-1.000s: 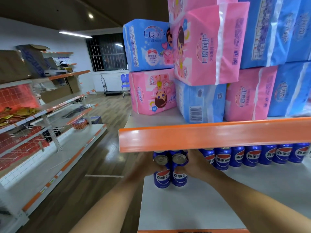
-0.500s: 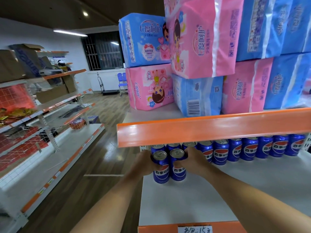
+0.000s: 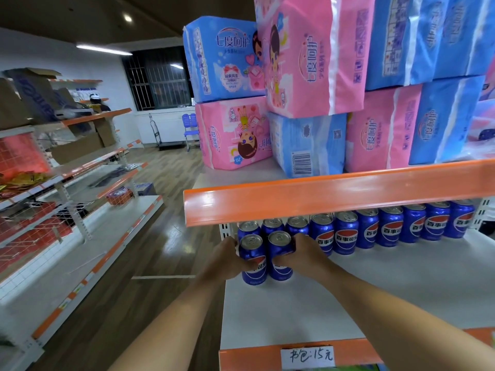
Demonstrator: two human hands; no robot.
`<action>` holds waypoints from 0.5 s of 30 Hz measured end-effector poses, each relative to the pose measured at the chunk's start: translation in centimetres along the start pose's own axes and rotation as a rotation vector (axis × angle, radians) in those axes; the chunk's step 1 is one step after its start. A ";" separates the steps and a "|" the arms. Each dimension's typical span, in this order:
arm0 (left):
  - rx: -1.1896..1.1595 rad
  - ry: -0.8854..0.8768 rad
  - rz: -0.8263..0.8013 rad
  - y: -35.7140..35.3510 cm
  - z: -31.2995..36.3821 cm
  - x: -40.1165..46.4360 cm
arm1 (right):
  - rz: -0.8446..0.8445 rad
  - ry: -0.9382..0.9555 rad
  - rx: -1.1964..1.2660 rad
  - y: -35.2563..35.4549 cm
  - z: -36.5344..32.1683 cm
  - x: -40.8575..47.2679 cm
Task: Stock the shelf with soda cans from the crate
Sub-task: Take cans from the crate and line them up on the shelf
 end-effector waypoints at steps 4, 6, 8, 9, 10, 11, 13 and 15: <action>0.083 0.088 0.066 0.3 -0.7 -0.8 | -0.015 -0.015 0.031 -0.1 0.1 -1.4; 0.132 0.098 0.101 0.5 -0.5 -1.1 | -0.005 0.013 0.040 0.2 0.5 -2.2; 0.199 0.066 0.094 0.2 0.0 -1.5 | 0.007 0.020 0.021 0.9 0.6 -3.3; 0.236 0.045 0.080 0.1 0.4 -1.9 | 0.019 0.014 -0.008 1.3 0.5 -4.1; 0.263 0.027 0.063 -0.2 0.7 -2.2 | 0.030 0.005 -0.038 1.8 0.5 -4.9; 0.276 0.009 0.042 -0.5 1.2 -2.6 | 0.041 -0.011 -0.073 2.2 0.8 -5.6; 0.307 -0.011 0.004 -1.4 2.1 -3.2 | 0.056 -0.062 -0.165 3.0 1.3 -7.2; 0.376 -0.038 -0.028 -2.3 3.4 -4.0 | 0.072 -0.131 -0.253 4.0 1.8 -9.0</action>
Point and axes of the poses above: each hand's wrist, its own x-axis towards the middle knuckle, its own y-axis out of the back of the hand, z = x × y, the point moved 8 cm from there along x, towards the middle knuckle, and after that the axes turned 7 degrees about y, right-handed, at the moved point
